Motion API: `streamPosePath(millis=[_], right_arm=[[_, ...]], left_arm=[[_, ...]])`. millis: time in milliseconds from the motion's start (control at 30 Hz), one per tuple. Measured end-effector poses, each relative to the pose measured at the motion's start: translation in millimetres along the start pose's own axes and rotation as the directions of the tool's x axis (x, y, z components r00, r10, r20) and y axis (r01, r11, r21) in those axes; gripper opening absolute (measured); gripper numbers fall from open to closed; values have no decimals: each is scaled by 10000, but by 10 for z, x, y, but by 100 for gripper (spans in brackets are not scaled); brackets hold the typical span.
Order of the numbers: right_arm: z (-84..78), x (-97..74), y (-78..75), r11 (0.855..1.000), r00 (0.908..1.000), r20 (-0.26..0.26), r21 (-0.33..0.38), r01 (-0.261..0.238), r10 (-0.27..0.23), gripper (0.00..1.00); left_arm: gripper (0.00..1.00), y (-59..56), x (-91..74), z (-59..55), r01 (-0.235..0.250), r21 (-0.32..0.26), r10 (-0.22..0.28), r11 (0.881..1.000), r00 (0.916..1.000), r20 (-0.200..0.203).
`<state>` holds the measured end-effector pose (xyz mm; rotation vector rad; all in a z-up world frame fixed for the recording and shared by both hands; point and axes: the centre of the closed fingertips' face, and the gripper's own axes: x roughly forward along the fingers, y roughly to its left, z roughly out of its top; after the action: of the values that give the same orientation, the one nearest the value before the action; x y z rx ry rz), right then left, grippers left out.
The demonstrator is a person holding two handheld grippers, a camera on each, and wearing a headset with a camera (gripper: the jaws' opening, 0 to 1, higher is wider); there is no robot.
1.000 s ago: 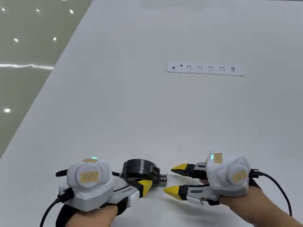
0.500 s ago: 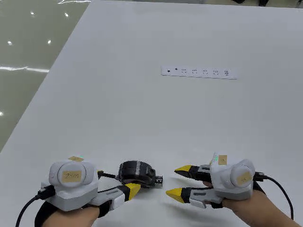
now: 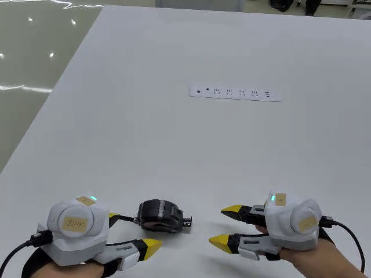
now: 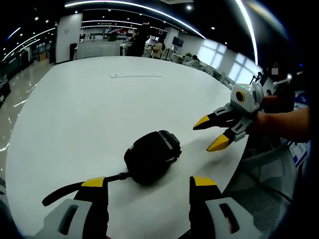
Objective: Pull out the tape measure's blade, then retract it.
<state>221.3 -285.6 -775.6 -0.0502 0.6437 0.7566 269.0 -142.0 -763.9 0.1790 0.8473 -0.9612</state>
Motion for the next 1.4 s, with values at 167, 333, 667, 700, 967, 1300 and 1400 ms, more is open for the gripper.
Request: streamPosePath(millis=[167, 333, 667, 700, 967, 1300, 1400], right_arm=[[-48, -129, -5, 9996, 9996, -119, 97, 255, -254, 44], [-109, -250, -13, 9983, 9983, -248, 211, 535, -530, 47], [-181, -426, 3, 9955, 9952, -402, 291, 899, -887, 52], [-196, -449, 8, 9951, 9949, -411, 342, 930, -916, 52], [-287, -636, -3, 9886, 9907, -364, 706, 1331, -1307, 54], [-438, -837, 28, 9805, 9845, -455, 933, 1731, -1695, 56], [-467, -906, 13, 9758, 9812, -442, 1057, 1917, -1879, 56]], left_arm=[[64, -23, -40, -14, 273, 214, -272, 9994, 9996, -65], [65, -39, -103, -61, 535, 375, -533, 9979, 9986, -47], [68, 44, -220, -218, 701, 494, -692, 9963, 9974, -203], [69, 59, -237, -231, 702, 489, -693, 9963, 9974, -199], [69, 167, -355, -301, 566, 391, -558, 9976, 9982, -223], [69, 251, -462, -441, 398, 242, -389, 9989, 9985, -373], [69, 256, -513, -453, 356, 214, -349, 9991, 9989, -322]])
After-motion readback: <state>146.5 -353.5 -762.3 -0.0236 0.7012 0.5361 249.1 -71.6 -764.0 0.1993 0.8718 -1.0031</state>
